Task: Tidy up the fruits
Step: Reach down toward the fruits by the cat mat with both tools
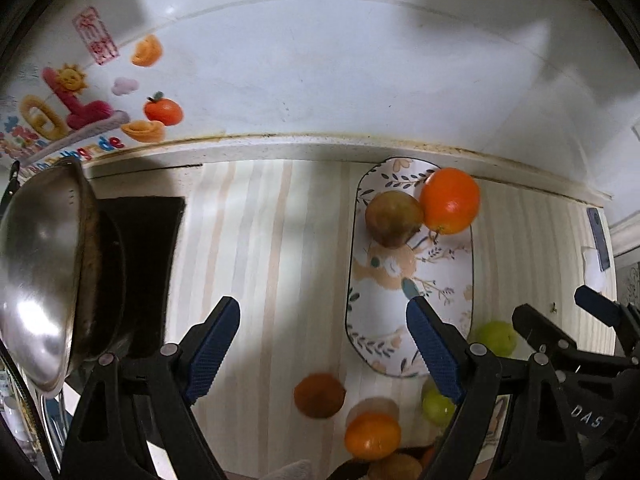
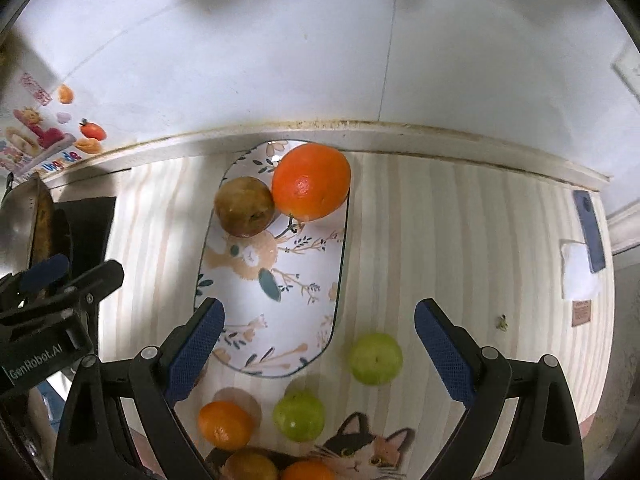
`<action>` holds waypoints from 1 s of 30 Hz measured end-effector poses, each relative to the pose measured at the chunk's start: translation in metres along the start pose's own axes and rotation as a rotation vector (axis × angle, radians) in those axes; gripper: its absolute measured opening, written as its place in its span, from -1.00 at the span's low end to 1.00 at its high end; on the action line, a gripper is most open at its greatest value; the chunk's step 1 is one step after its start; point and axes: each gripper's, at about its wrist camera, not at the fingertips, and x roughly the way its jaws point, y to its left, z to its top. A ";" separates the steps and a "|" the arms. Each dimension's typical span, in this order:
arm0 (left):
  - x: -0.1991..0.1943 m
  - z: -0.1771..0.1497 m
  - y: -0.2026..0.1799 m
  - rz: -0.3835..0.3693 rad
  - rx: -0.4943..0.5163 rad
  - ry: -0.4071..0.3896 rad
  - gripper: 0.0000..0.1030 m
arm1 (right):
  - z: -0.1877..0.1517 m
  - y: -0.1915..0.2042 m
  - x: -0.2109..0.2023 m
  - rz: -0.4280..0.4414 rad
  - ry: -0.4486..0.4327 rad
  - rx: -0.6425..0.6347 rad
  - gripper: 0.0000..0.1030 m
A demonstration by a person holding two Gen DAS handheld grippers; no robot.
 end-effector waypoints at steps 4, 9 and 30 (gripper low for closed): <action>-0.028 -0.011 0.000 -0.005 0.004 -0.038 0.65 | -0.012 0.001 -0.026 0.000 -0.051 0.022 0.91; -0.052 -0.024 0.000 -0.028 0.007 -0.073 0.65 | -0.027 0.002 -0.056 0.032 -0.090 0.055 0.91; 0.094 -0.130 -0.031 -0.133 0.034 0.385 0.79 | -0.182 -0.062 0.066 0.259 0.356 0.391 0.90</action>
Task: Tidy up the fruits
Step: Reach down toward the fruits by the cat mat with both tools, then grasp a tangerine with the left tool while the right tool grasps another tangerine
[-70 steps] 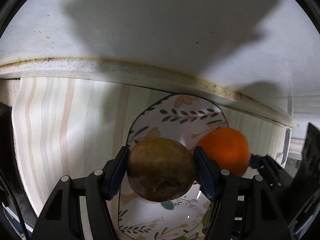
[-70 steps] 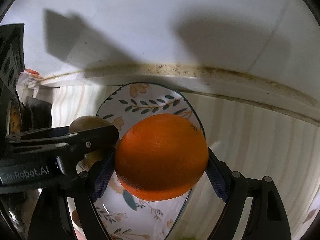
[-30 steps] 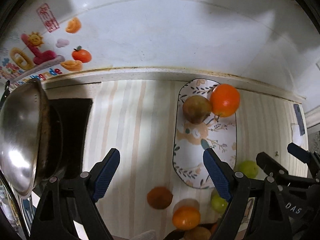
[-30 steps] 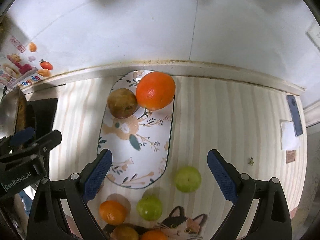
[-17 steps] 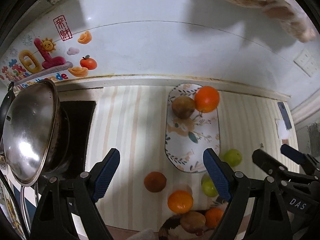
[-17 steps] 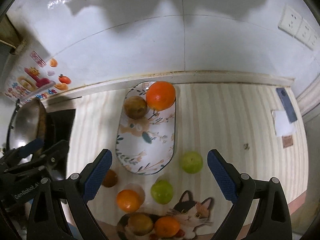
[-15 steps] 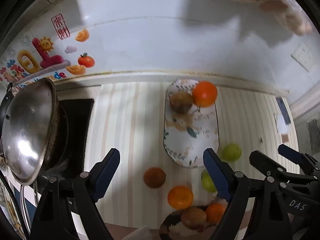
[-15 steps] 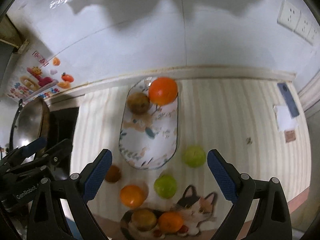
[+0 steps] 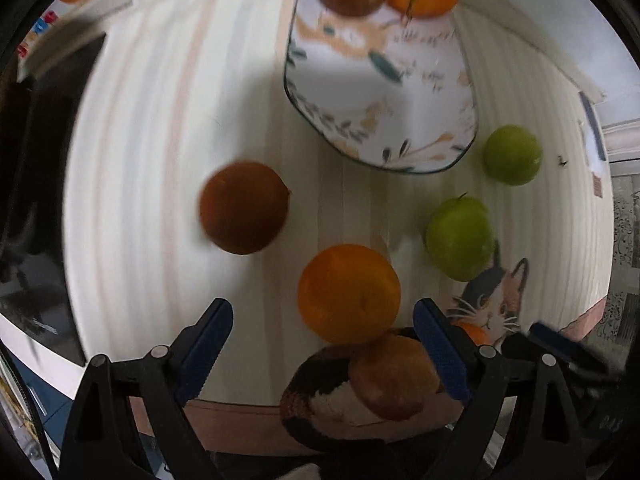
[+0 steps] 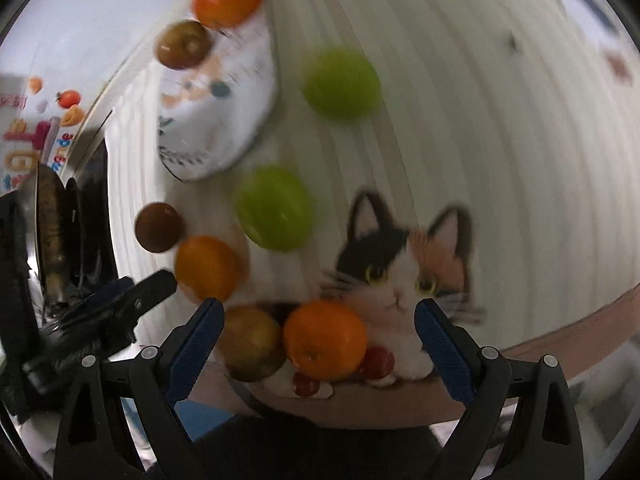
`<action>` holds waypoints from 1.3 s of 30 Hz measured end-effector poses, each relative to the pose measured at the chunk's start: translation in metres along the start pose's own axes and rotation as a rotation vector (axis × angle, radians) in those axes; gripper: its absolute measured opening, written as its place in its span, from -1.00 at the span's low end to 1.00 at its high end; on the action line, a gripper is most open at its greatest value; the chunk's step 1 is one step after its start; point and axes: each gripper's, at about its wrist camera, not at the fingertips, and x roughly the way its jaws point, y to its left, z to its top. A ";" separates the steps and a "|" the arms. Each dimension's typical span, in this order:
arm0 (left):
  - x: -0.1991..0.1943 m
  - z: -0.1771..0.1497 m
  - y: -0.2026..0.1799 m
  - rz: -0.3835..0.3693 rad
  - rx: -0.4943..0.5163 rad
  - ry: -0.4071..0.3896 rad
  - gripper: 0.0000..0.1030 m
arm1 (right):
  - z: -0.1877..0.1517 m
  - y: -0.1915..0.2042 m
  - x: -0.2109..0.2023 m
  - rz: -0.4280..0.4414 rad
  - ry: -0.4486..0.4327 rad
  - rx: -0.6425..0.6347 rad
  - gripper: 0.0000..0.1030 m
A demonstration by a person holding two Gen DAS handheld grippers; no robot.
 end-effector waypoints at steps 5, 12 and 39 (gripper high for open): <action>0.034 0.007 -0.005 -0.009 -0.019 0.071 0.67 | -0.009 -0.031 0.030 0.129 0.102 0.128 0.81; 0.038 0.001 -0.017 0.018 0.023 0.032 0.24 | -0.018 -0.047 0.051 0.155 0.143 0.179 0.67; 0.041 -0.045 0.014 0.075 -0.028 0.027 0.24 | 0.020 -0.012 0.010 -0.075 -0.015 -0.135 0.35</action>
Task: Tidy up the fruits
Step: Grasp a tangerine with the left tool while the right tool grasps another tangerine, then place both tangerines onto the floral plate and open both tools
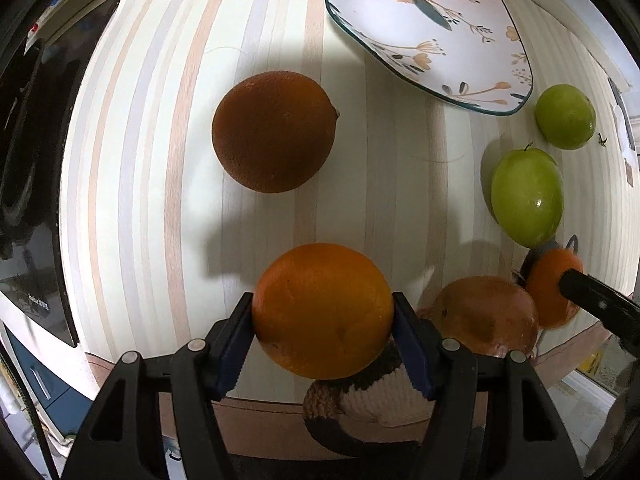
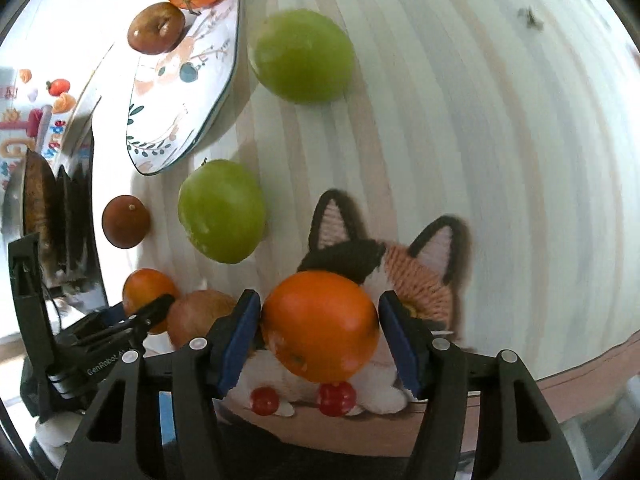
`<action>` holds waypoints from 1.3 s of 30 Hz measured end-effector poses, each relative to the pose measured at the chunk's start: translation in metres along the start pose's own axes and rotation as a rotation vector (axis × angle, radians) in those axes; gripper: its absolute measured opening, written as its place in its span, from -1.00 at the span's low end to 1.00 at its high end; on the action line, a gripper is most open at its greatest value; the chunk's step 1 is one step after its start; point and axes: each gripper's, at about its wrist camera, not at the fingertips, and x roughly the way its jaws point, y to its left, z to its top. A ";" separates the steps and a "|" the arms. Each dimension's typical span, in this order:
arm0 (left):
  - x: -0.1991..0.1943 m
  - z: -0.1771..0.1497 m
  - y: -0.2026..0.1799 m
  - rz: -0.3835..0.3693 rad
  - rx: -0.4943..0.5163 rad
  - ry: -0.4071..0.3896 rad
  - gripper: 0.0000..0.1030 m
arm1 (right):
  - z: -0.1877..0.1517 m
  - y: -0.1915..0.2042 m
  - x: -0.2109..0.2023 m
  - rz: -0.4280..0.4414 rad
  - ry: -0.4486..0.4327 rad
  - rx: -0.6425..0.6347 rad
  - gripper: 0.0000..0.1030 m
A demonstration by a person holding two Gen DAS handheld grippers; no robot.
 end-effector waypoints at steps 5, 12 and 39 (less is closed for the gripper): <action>-0.005 0.006 0.005 -0.006 -0.015 0.000 0.24 | -0.006 0.018 -0.008 -0.061 -0.016 -0.086 0.44; -0.003 0.005 0.004 -0.005 -0.022 -0.001 0.24 | -0.003 0.010 0.007 -0.087 0.033 -0.087 0.45; -0.123 0.098 -0.023 -0.104 0.059 -0.225 0.23 | 0.087 0.084 -0.078 0.063 -0.227 -0.217 0.28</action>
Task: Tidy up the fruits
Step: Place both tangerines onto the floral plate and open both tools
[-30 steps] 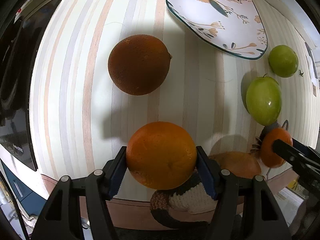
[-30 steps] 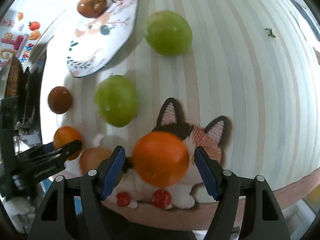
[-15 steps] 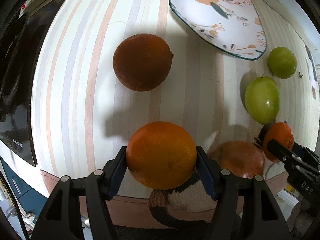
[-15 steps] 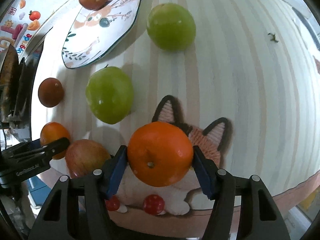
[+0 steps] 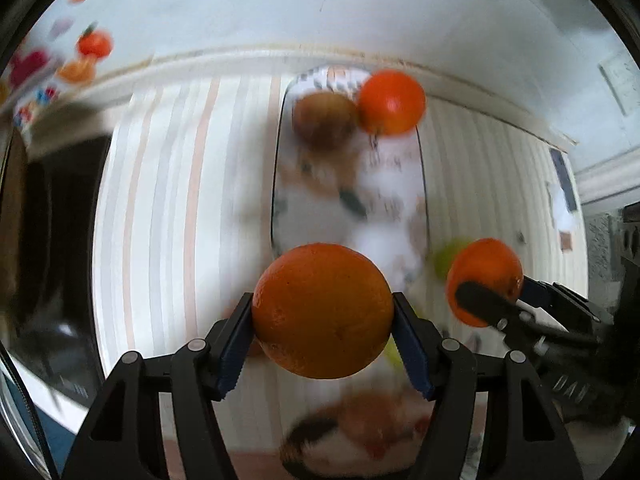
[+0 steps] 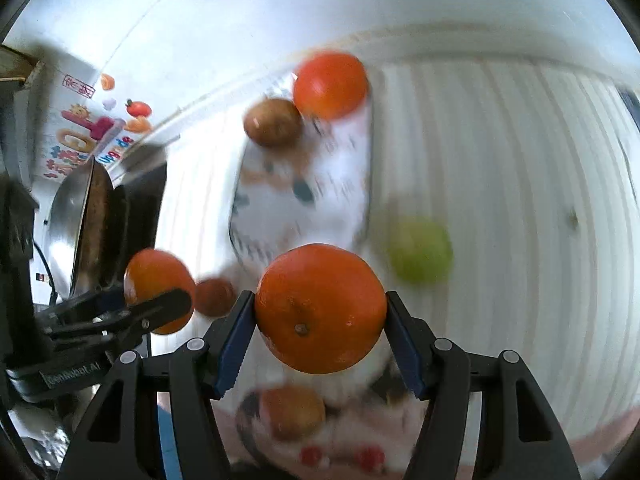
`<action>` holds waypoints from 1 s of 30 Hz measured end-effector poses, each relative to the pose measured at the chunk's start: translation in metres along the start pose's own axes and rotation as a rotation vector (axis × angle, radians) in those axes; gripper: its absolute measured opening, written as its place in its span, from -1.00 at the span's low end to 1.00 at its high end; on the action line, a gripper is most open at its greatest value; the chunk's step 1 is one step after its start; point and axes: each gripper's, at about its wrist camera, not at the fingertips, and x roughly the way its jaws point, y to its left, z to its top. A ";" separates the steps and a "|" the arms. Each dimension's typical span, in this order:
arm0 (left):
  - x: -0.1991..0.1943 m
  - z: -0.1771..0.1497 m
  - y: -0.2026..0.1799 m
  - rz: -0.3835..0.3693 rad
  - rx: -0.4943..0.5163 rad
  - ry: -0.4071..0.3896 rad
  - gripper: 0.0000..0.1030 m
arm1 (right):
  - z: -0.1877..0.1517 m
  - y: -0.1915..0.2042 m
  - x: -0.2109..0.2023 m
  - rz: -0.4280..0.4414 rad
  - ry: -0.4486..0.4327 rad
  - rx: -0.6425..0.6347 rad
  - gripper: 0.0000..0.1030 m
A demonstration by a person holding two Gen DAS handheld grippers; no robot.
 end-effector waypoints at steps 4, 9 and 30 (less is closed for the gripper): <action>0.039 0.052 0.009 0.010 -0.023 0.059 0.23 | 0.043 0.008 0.038 -0.029 0.010 -0.028 0.28; 0.081 0.087 0.017 -0.012 -0.057 0.137 0.23 | 0.073 0.003 0.071 -0.047 0.031 -0.041 0.28; 0.092 0.112 0.027 0.071 -0.052 0.135 0.52 | 0.096 0.016 0.104 -0.094 0.093 -0.081 0.86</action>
